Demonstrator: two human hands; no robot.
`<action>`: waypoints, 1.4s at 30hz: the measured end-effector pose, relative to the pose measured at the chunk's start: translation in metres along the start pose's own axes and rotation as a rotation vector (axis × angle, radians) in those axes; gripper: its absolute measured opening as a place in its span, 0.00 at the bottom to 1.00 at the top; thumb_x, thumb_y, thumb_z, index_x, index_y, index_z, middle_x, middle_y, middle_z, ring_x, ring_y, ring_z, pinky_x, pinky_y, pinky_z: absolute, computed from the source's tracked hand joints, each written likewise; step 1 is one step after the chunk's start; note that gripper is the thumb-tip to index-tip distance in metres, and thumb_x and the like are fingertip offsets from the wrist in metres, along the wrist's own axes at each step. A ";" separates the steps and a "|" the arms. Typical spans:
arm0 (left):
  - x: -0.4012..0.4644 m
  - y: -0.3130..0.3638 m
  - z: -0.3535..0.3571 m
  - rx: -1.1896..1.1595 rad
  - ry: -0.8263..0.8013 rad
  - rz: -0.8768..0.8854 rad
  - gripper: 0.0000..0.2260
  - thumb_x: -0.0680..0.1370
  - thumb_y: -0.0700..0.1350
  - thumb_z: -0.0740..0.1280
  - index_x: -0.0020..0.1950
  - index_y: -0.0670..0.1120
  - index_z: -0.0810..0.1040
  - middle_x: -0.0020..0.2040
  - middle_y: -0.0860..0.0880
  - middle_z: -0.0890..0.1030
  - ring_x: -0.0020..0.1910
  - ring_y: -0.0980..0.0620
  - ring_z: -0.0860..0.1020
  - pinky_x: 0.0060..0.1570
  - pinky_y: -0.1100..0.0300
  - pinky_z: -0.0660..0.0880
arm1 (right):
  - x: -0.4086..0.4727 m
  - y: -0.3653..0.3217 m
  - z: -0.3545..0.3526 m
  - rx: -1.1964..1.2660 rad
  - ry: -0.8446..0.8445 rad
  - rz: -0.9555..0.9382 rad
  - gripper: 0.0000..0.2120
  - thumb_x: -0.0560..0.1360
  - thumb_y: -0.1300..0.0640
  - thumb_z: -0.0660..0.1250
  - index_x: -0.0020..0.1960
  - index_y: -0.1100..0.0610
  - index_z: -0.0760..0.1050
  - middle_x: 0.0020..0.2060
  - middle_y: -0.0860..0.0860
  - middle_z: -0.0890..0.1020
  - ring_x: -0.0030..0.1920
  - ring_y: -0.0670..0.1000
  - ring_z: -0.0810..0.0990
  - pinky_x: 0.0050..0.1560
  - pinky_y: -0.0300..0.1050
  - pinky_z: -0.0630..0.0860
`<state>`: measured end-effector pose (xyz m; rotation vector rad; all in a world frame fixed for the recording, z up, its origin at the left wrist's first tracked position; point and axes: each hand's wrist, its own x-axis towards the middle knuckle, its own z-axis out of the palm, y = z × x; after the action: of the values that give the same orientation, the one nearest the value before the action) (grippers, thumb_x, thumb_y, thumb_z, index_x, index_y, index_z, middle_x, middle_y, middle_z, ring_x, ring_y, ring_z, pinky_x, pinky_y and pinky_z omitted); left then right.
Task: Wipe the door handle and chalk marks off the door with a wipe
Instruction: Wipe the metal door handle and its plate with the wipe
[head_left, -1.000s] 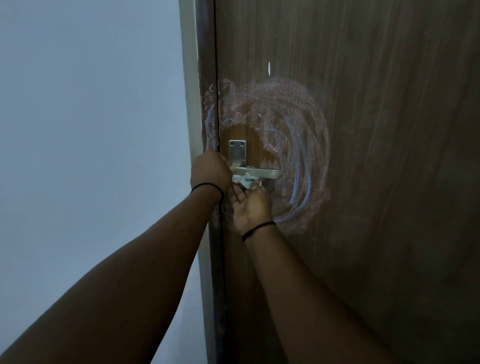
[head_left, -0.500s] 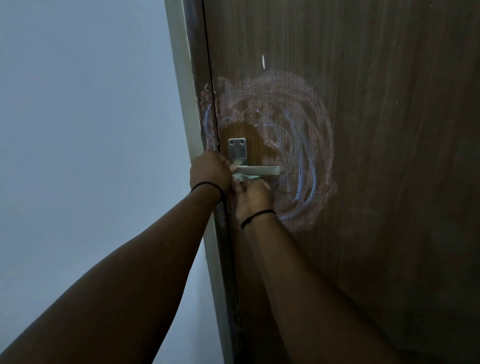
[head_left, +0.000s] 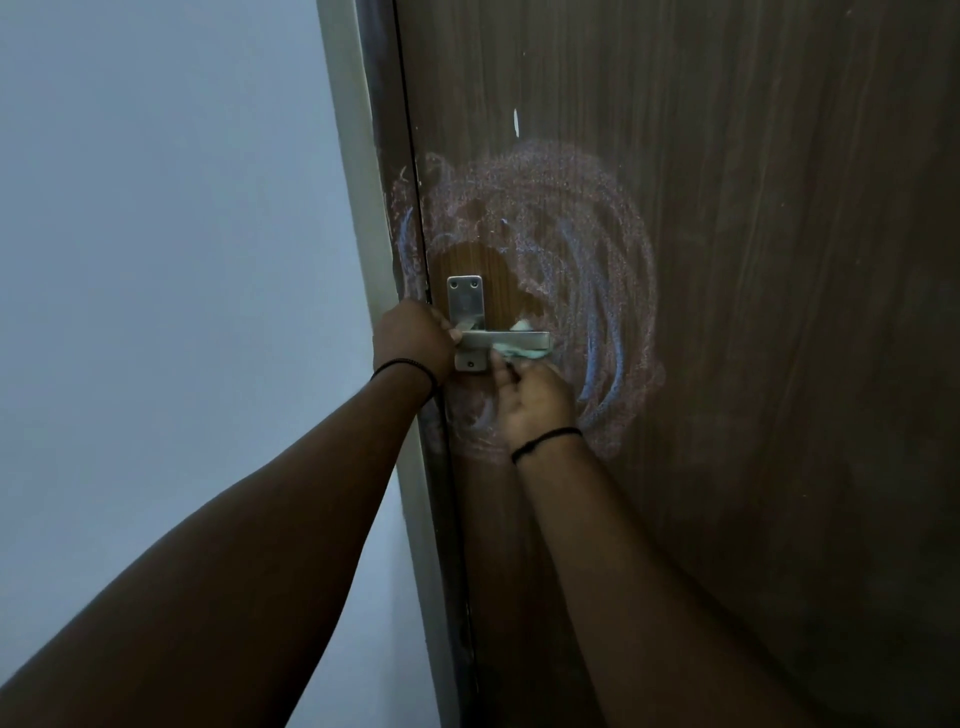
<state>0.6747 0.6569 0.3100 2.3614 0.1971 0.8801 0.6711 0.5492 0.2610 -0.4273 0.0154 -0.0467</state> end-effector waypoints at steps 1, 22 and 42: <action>0.000 -0.001 0.001 -0.003 -0.003 0.005 0.05 0.74 0.44 0.72 0.47 0.44 0.85 0.46 0.47 0.84 0.39 0.53 0.76 0.42 0.61 0.73 | 0.002 -0.009 -0.009 0.045 0.010 -0.048 0.14 0.79 0.72 0.56 0.54 0.61 0.76 0.59 0.57 0.78 0.58 0.54 0.78 0.57 0.47 0.77; 0.001 -0.001 -0.003 -0.064 -0.105 -0.033 0.09 0.76 0.45 0.70 0.51 0.41 0.82 0.48 0.42 0.83 0.46 0.43 0.83 0.49 0.51 0.81 | 0.019 -0.049 -0.029 -0.210 -0.217 0.071 0.08 0.76 0.69 0.60 0.51 0.64 0.75 0.44 0.58 0.82 0.45 0.54 0.81 0.41 0.41 0.82; 0.014 -0.008 -0.004 -0.155 -0.189 -0.019 0.07 0.75 0.43 0.71 0.49 0.39 0.81 0.46 0.40 0.83 0.44 0.41 0.83 0.46 0.47 0.82 | 0.040 -0.089 0.049 -1.561 -0.598 -0.111 0.09 0.75 0.67 0.66 0.45 0.57 0.84 0.47 0.53 0.85 0.47 0.49 0.83 0.43 0.38 0.79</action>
<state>0.6831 0.6705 0.3152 2.2769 0.0717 0.6345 0.7080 0.4864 0.3426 -1.9882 -0.5988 -0.0052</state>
